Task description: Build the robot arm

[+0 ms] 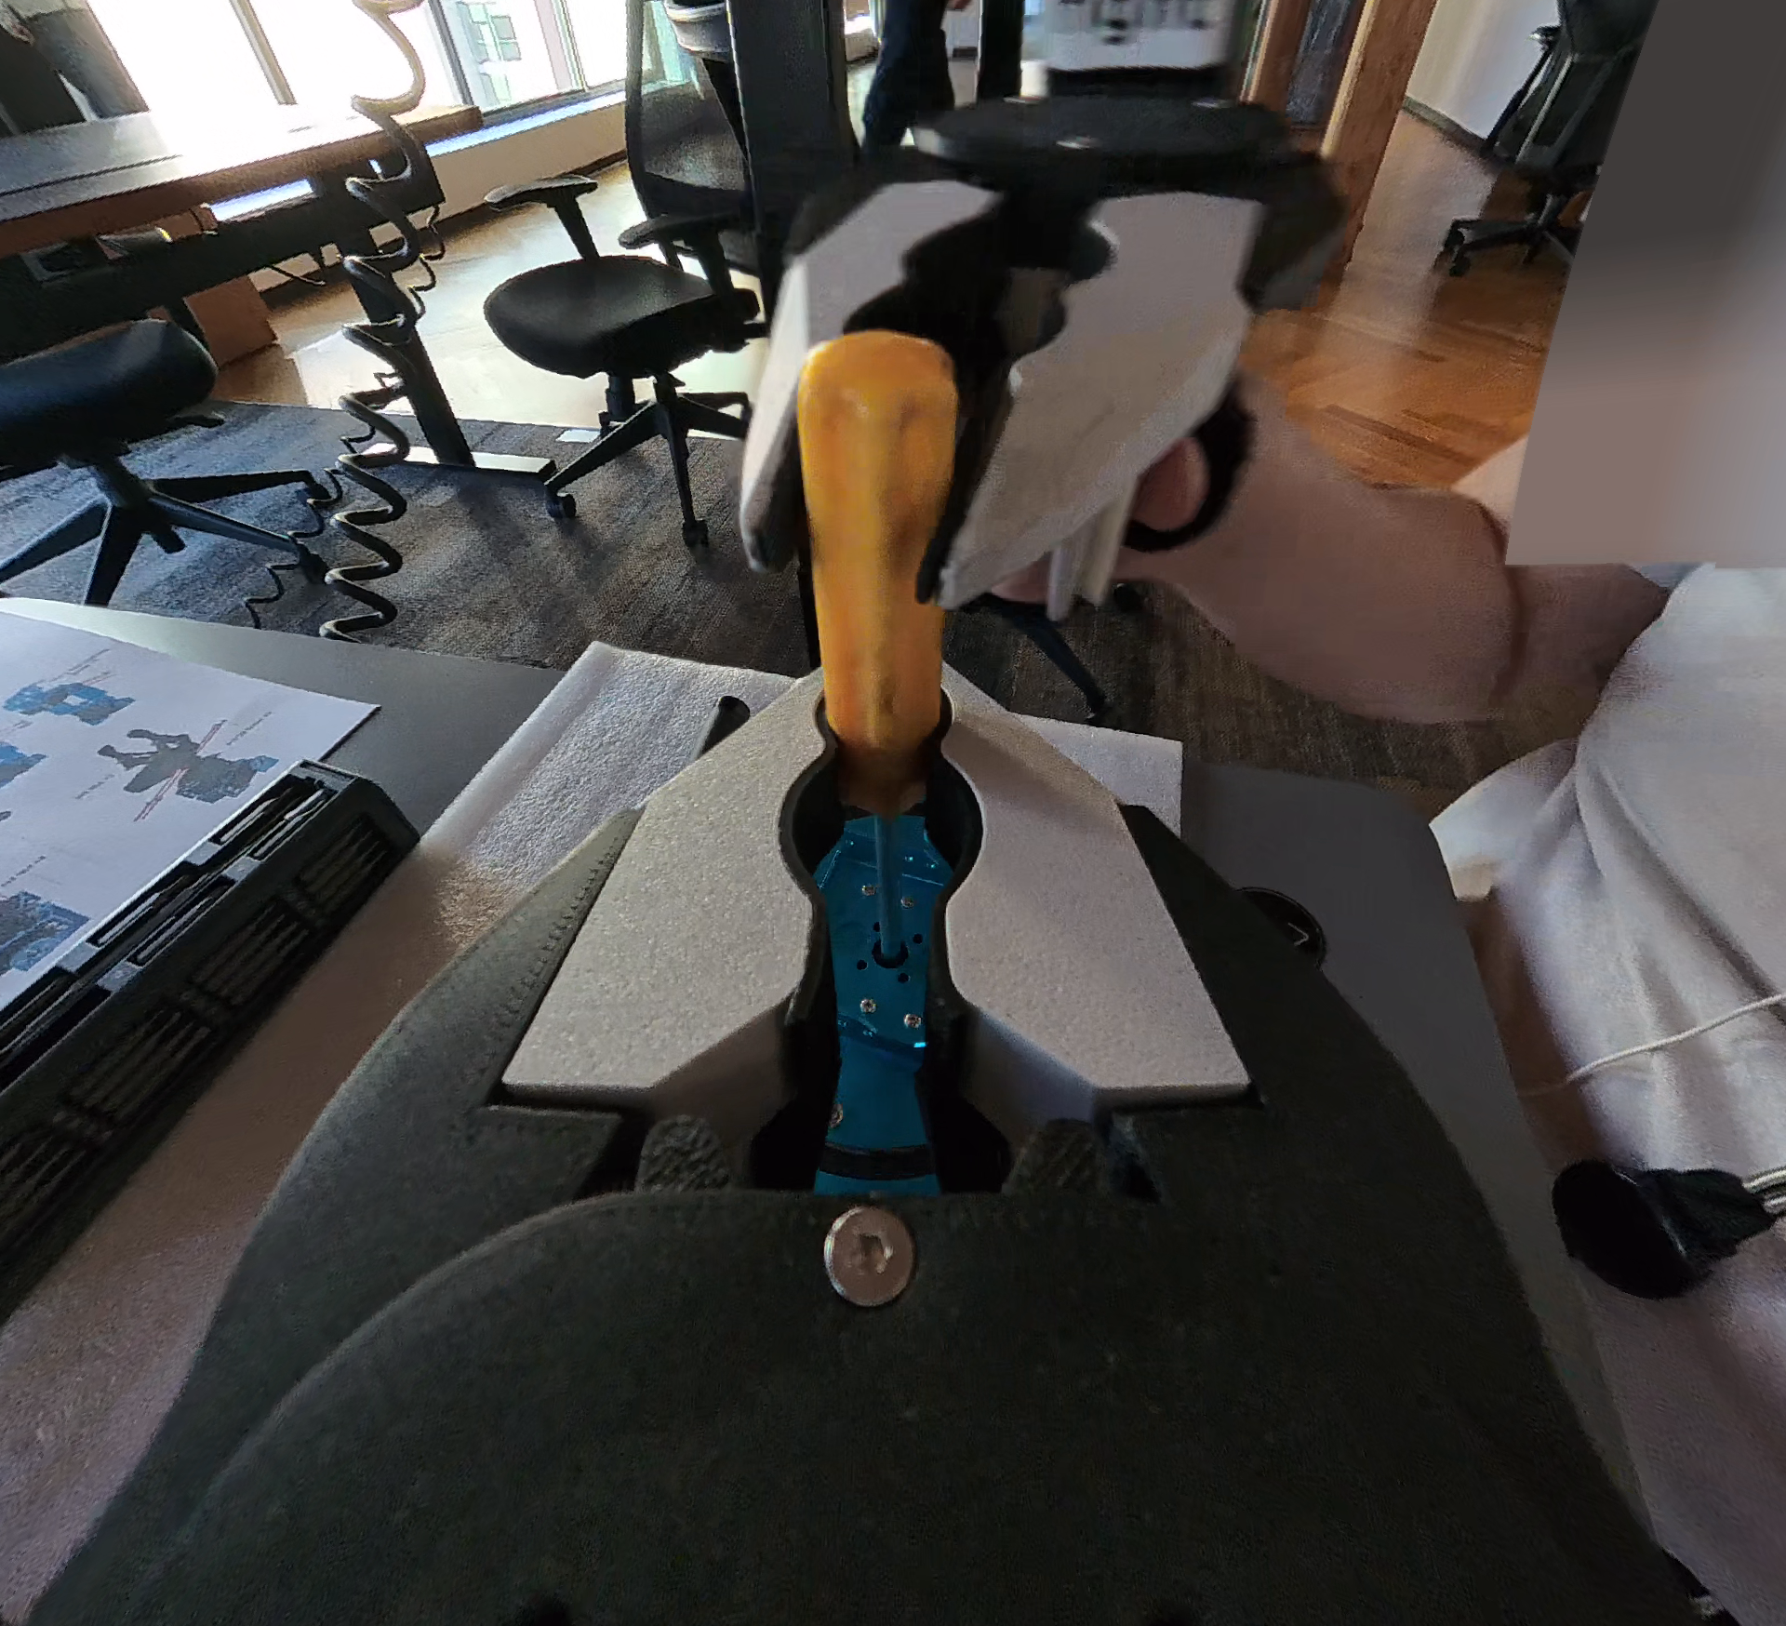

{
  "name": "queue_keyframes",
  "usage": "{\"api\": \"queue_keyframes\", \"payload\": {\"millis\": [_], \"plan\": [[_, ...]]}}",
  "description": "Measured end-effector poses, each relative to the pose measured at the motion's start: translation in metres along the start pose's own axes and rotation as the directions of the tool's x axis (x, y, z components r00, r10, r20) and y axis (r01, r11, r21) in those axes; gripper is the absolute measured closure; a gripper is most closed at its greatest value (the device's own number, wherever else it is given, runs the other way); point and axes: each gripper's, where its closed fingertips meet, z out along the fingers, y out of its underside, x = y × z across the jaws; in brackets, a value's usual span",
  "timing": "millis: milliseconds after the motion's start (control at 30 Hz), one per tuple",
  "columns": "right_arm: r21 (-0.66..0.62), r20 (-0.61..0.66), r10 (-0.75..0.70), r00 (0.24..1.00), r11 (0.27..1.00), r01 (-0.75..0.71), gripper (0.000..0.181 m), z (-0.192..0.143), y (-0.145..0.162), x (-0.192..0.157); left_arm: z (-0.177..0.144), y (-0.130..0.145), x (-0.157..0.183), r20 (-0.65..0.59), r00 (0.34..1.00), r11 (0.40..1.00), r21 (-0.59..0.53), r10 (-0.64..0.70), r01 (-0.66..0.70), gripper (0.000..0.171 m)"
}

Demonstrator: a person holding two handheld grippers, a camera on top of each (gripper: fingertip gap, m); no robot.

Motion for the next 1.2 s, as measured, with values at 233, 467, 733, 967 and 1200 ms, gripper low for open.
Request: {"api": "queue_keyframes", "payload": {"millis": [233, 467, 733, 967, 1200], "plan": [[-0.066, 0.23, -0.117, 0.966, 0.989, 0.135, 0.151, -0.002, -0.008, 0.002, 0.003, -0.001, 0.002, -0.028, 0.999, 1.0, 0.001, -0.014, 0.014, 0.162], [-0.037, 0.408, 0.004, 0.913, 0.999, 0.012, 0.165, -0.001, -0.008, -0.006, 0.001, 0.0, -0.001, -0.006, 1.0, 1.0, -0.005, -0.012, 0.012, 0.163], [0.038, -0.062, -0.058, 0.996, 0.997, 0.06, 0.166, -0.009, -0.009, 0.001, 0.004, 0.0, 0.003, -0.01, 1.0, 1.0, -0.003, -0.002, 0.002, 0.162], [-0.086, 0.494, 0.069, 0.867, 0.996, -0.03, 0.164, -0.002, -0.004, 0.0, 0.004, 0.001, -0.002, -0.011, 1.0, 1.0, -0.008, -0.028, 0.028, 0.162], [0.114, -0.082, 0.104, 0.991, 0.989, -0.094, 0.163, -0.001, -0.006, -0.002, 0.001, 0.002, 0.001, 0.01, 1.0, 1.0, -0.008, 0.004, -0.004, 0.163]]}}
